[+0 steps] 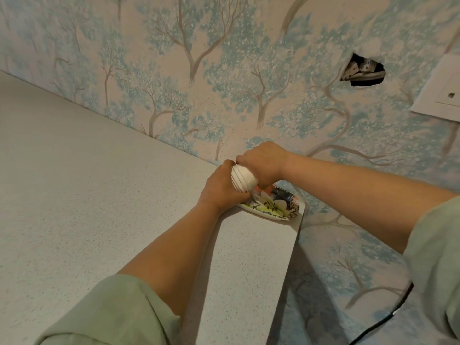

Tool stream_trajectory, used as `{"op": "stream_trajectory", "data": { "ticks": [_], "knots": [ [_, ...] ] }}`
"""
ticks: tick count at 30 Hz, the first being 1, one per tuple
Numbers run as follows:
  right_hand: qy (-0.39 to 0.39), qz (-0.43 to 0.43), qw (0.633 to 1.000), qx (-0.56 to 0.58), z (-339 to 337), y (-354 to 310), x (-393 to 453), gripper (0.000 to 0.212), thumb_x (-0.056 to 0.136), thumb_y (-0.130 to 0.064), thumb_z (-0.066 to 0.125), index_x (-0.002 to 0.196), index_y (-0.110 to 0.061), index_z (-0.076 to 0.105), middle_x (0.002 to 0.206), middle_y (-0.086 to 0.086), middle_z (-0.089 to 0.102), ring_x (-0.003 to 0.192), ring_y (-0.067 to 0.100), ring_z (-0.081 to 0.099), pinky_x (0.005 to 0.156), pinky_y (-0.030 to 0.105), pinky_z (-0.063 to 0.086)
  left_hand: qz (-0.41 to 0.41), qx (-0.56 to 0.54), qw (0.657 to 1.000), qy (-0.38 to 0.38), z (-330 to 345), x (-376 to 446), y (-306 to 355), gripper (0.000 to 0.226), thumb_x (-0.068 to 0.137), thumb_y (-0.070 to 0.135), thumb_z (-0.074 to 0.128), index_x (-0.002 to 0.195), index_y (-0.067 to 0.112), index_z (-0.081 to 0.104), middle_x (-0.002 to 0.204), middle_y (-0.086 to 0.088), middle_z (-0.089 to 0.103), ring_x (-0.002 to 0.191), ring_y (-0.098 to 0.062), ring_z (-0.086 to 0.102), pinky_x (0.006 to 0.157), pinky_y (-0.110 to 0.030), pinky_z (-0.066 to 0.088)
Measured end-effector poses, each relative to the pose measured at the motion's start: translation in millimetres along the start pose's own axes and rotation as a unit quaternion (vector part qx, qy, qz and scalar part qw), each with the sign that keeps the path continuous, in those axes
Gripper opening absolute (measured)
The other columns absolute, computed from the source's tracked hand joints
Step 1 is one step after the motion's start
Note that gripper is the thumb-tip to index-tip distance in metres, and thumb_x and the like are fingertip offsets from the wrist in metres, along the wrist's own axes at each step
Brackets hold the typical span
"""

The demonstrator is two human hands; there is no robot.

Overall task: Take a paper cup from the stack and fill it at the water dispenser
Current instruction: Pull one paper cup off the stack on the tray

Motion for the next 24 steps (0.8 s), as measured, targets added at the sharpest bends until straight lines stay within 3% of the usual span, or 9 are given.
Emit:
{"op": "stream_trajectory", "data": {
  "ticks": [2, 4, 6, 11, 14, 16, 19, 21, 24],
  "knots": [
    [0.022, 0.0, 1.0, 0.015, -5.5, 0.8, -6.5, 0.049, 0.056, -0.037, 0.074, 0.096, -0.021, 0.051, 0.075, -0.002, 0.051, 0.071, 0.025, 0.055, 0.064, 0.038, 0.05, -0.017, -0.053, 0.998, 0.021, -3.3, 0.8, -0.6, 0.101, 0.052, 0.03, 0.086, 0.134, 0.016, 0.03, 0.116, -0.006, 0.057, 0.101, -0.021, 0.057, 0.08, -0.033, 0.047],
    [0.054, 0.012, 0.998, 0.039, -2.2, 8.4, -10.2, 0.054, 0.057, -0.035, 0.075, 0.103, -0.021, 0.05, 0.083, 0.0, 0.057, 0.075, 0.025, 0.056, 0.061, 0.034, 0.044, -0.038, -0.094, 0.993, 0.053, -8.2, 1.2, -3.0, 0.111, 0.05, 0.028, 0.089, 0.138, 0.012, 0.024, 0.131, -0.011, 0.048, 0.108, -0.023, 0.055, 0.088, -0.036, 0.048],
    [0.065, 0.038, 0.994, 0.075, -0.4, 14.1, -14.9, 0.059, 0.057, -0.037, 0.075, 0.107, -0.021, 0.048, 0.092, 0.002, 0.062, 0.077, 0.023, 0.054, 0.06, 0.031, 0.037, -0.062, -0.129, 0.987, 0.079, -11.4, 0.1, -4.7, 0.097, 0.053, 0.026, 0.088, 0.132, 0.008, 0.034, 0.13, -0.011, 0.047, 0.107, -0.022, 0.055, 0.084, -0.03, 0.047],
    [0.061, 0.084, 0.985, 0.142, 10.0, 17.1, -17.8, 0.058, 0.056, -0.037, 0.074, 0.105, -0.021, 0.046, 0.095, 0.003, 0.063, 0.074, 0.021, 0.049, 0.055, 0.03, 0.031, -0.029, -0.115, 0.991, 0.059, -12.4, -2.2, -1.2, 0.019, 0.076, 0.014, 0.069, 0.092, 0.002, 0.066, 0.094, -0.018, 0.069, 0.082, -0.023, 0.063, 0.073, -0.029, 0.049],
    [0.054, 0.097, 0.98, 0.162, 18.7, 15.6, -13.3, 0.059, 0.055, -0.036, 0.075, 0.104, -0.023, 0.046, 0.096, 0.002, 0.063, 0.075, 0.022, 0.053, 0.052, 0.029, 0.032, -0.04, -0.15, 0.987, 0.052, -13.8, -0.4, -3.9, 0.013, 0.08, 0.007, 0.064, 0.088, 0.0, 0.071, 0.088, -0.018, 0.072, 0.076, -0.024, 0.063, 0.067, -0.021, 0.049],
    [0.058, 0.092, 0.974, 0.198, 22.8, 12.8, -10.4, 0.073, 0.054, -0.04, 0.077, 0.115, -0.024, 0.042, 0.102, 0.003, 0.063, 0.082, 0.024, 0.057, 0.058, 0.03, 0.038, -0.046, -0.165, 0.984, 0.046, -14.7, 0.2, -4.4, 0.014, 0.08, 0.006, 0.064, 0.091, -0.001, 0.071, 0.087, -0.015, 0.071, 0.076, -0.021, 0.062, 0.063, -0.014, 0.046],
    [0.052, 0.043, 0.974, 0.215, 25.3, 5.0, -8.5, 0.103, 0.051, -0.047, 0.08, 0.135, -0.029, 0.023, 0.118, 0.003, 0.059, 0.098, 0.026, 0.057, 0.072, 0.034, 0.042, -0.074, -0.211, 0.974, 0.042, -14.8, 0.1, -4.9, 0.015, 0.077, 0.006, 0.069, 0.089, -0.003, 0.071, 0.086, -0.019, 0.07, 0.075, -0.024, 0.063, 0.068, -0.027, 0.05],
    [0.057, 0.017, 0.975, 0.215, 28.9, -1.1, -7.4, 0.101, 0.054, -0.051, 0.077, 0.135, -0.034, 0.019, 0.126, 0.003, 0.056, 0.102, 0.026, 0.056, 0.072, 0.032, 0.038, -0.086, -0.23, 0.968, 0.045, -16.3, 0.5, -7.6, 0.013, 0.075, 0.006, 0.071, 0.085, -0.002, 0.071, 0.081, -0.018, 0.07, 0.068, -0.022, 0.064, 0.062, -0.023, 0.052],
    [0.077, 0.028, 0.964, 0.254, 35.0, -10.5, -7.5, 0.087, 0.06, -0.067, 0.064, 0.13, -0.036, 0.023, 0.119, 0.003, 0.057, 0.088, 0.021, 0.054, 0.065, 0.031, 0.036, -0.089, -0.235, 0.967, 0.039, -17.3, 0.6, -8.9, 0.009, 0.077, 0.009, 0.07, 0.081, 0.001, 0.072, 0.075, -0.013, 0.069, 0.063, -0.018, 0.064, 0.056, -0.016, 0.052]
  ]
}}
Point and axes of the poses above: each hand's wrist, its own x-axis towards the middle knuckle, its own z-axis out of the palm, y = z × x, the point moved 2 cm from there along x, towards the middle knuckle
